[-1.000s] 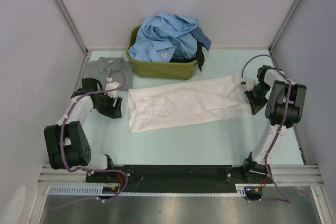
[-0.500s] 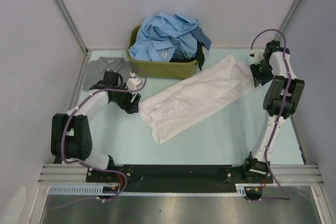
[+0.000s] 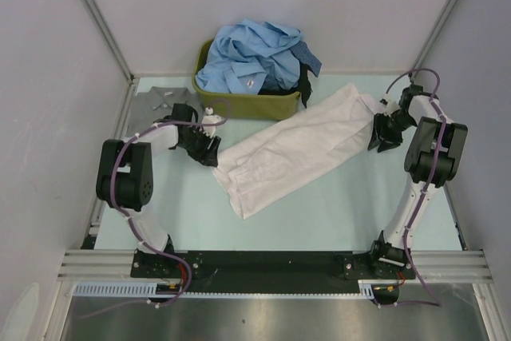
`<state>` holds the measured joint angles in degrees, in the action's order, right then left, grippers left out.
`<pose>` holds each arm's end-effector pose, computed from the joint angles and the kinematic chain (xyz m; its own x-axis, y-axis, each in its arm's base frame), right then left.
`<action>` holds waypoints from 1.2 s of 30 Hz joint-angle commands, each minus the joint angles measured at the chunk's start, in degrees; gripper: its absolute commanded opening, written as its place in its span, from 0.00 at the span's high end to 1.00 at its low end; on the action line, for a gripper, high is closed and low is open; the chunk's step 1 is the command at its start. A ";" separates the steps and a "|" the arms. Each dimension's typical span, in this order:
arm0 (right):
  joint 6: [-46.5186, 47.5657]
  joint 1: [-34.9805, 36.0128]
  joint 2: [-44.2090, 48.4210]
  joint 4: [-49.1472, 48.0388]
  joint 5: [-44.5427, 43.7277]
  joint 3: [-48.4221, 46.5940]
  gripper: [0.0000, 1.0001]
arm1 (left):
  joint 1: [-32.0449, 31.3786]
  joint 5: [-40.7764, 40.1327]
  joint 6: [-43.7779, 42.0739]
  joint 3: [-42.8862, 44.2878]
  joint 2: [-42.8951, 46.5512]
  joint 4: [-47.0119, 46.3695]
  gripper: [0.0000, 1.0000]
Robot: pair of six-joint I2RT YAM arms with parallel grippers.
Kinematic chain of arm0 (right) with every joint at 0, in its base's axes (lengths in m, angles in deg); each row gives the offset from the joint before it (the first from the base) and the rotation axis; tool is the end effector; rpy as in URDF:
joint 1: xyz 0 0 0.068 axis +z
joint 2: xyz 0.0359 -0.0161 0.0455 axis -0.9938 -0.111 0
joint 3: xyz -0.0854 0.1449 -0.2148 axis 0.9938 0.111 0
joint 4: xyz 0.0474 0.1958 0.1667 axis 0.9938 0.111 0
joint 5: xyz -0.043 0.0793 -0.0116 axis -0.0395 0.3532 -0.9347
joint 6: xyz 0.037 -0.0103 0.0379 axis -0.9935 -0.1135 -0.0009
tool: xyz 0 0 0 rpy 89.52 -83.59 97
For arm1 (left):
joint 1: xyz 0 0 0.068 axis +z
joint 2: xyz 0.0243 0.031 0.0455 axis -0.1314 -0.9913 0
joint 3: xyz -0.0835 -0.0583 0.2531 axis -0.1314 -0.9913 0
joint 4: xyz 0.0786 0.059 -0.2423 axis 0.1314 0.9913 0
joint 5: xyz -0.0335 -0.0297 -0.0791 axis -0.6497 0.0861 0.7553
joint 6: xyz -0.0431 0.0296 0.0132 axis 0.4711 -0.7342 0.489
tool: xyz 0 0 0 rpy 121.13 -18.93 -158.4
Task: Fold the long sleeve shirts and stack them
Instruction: Fold the shirt
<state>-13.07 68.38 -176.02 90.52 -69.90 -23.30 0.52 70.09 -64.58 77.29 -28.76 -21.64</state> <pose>0.4027 -0.0971 0.1702 -0.9826 0.0296 -0.1833 -0.0280 0.9524 0.3036 0.3373 -0.0585 0.1654 -0.7055 0.4818 -0.5198 0.6606 0.7126 -0.2361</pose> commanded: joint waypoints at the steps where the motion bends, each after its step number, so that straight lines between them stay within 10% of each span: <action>1: -4.48 -0.92 -2.43 -8.65 2.12 -1.19 0.56 | -0.88 -1.09 2.00 2.32 -2.26 -1.50 0.44; 6: -7.12 -1.54 -8.04 -12.08 2.82 -7.14 0.63 | -3.25 -0.92 1.30 -0.48 -1.30 -0.19 0.70; 10: -6.42 -1.98 -11.48 -12.96 0.72 -11.81 0.99 | -7.02 1.10 0.33 -2.60 0.54 3.41 0.89; 16: -2.38 -4.09 -17.19 -12.08 -3.59 -23.14 1.00 | -13.96 6.98 4.01 -7.69 4.32 7.72 1.00; 23: 4.39 -4.35 -24.30 -7.61 -7.90 -39.73 1.00 | -24.96 11.65 8.23 -8.40 5.48 7.64 0.95; 30: 7.64 -4.09 -17.91 -4.79 -4.13 -38.55 0.55 | -25.32 12.54 8.25 -8.31 5.90 7.29 0.63; 36: 3.61 -3.39 -14.83 -3.38 3.66 -35.65 0.53 | -23.65 8.49 6.40 -8.93 9.59 6.41 0.48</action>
<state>-7.70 64.40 -197.13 86.30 -72.90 -60.13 -24.68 79.38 -56.67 68.48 -23.86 -14.64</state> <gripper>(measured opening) 0.501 0.507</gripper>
